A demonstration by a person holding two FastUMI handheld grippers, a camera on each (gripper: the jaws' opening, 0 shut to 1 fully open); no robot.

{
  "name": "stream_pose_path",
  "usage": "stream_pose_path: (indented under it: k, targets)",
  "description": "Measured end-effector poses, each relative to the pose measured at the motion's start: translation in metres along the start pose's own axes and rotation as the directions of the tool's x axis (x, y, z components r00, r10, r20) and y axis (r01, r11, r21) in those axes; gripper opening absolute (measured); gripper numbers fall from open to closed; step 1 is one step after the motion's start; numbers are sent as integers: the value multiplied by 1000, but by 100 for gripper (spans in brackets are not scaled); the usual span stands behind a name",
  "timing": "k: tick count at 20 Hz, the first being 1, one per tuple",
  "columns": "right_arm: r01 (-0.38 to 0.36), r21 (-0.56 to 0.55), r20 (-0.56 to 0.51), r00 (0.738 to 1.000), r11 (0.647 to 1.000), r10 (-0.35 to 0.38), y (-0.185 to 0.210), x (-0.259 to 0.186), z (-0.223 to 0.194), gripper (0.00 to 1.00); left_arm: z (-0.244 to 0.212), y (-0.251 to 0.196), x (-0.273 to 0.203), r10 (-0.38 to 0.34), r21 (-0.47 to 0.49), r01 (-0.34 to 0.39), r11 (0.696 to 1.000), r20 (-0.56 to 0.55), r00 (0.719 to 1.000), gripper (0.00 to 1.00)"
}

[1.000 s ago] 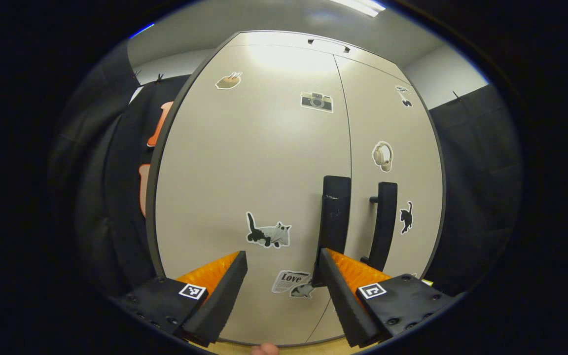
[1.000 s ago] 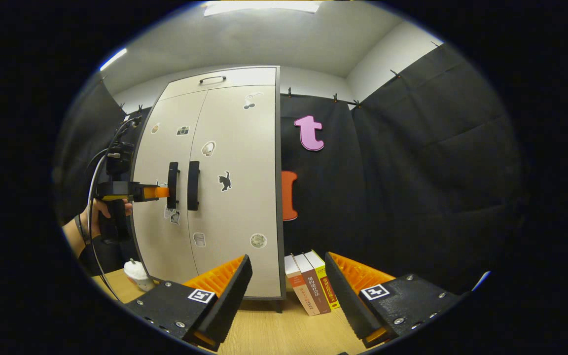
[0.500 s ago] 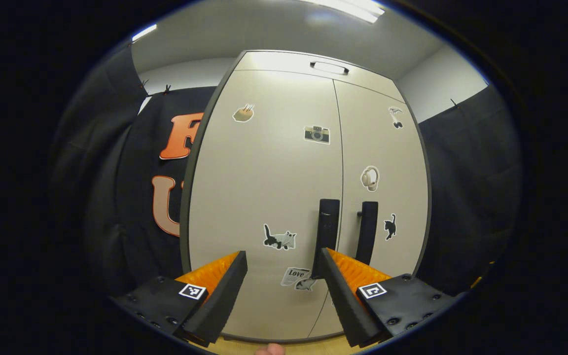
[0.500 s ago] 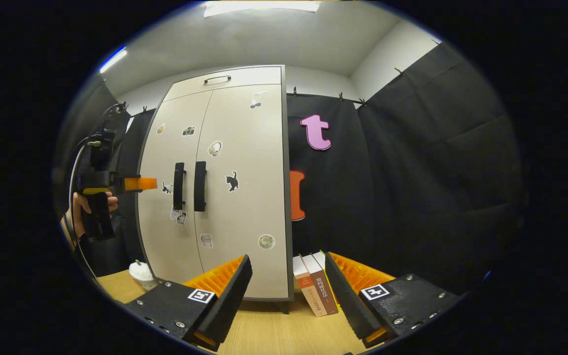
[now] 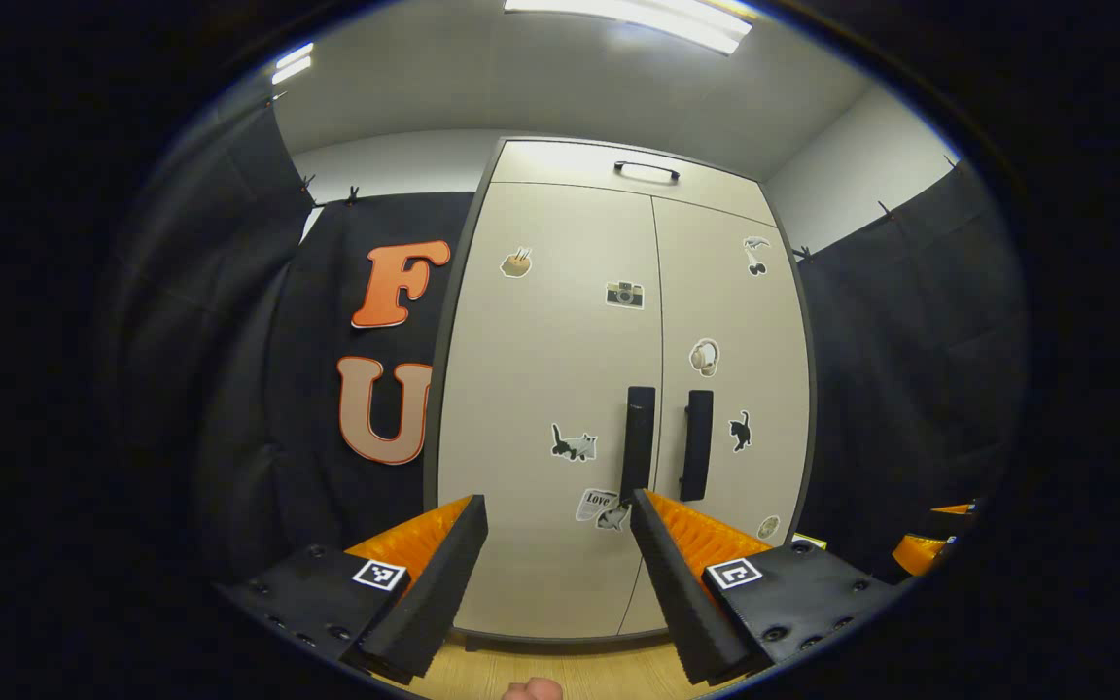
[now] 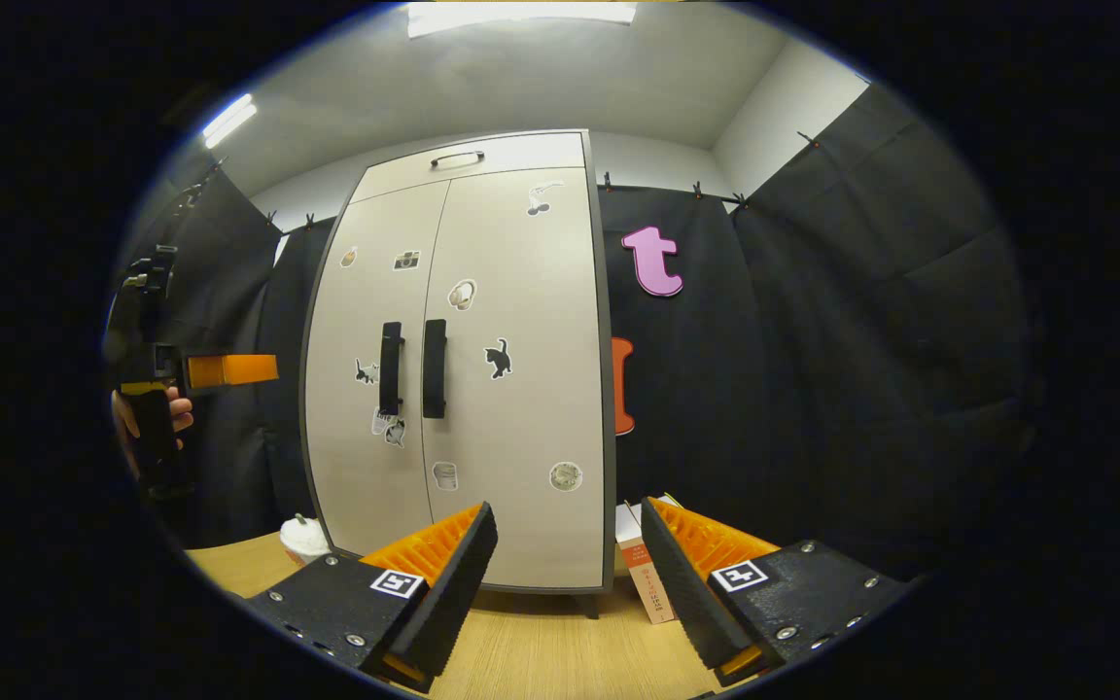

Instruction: Grab one shoe with the right hand and put it into the shoe cabinet, grab the other shoe with the left hand and put it into the shoe cabinet; then close the right door with the right hand and the left door with the left hand.

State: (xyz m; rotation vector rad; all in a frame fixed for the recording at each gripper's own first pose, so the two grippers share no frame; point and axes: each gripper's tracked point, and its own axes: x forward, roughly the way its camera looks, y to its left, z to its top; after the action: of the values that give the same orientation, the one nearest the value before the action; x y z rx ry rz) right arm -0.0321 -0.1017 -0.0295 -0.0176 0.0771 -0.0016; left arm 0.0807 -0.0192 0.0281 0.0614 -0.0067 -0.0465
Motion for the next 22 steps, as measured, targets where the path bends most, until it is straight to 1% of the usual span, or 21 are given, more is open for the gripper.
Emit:
stream_pose_path:
  k: [4, 8, 12, 16, 20, 22]
  targets:
    - [-15, 19, 7, 1000, 1000, 15, 9, -6, 1, 92, -20, 8, -30, 36, -16, -36, 999, -14, 999, 96]
    - [-26, 4, 3, 1000, 1000, 26, 16, -12, -3, 92, -48, 17, -58, 93, -46, -94, 995, -28, 995, 96]
    - [-30, 13, -6, 1000, 999, 30, 19, -17, -6, 92, -65, 29, -79, 142, -46, -144, 988, -40, 989, 96]
    - [-30, 25, -17, 999, 999, 31, 21, -19, -11, 92, -67, 38, -90, 165, -75, -168, 983, -45, 985, 96]
    - [-36, 23, -29, 999, 999, 37, 23, -21, -15, 92, -66, 52, -96, 203, -39, -204, 978, -41, 978, 96]
    - [-39, 27, -21, 999, 999, 40, 24, -22, -12, 92, -66, 52, -100, 202, -49, -204, 978, -41, 978, 96]
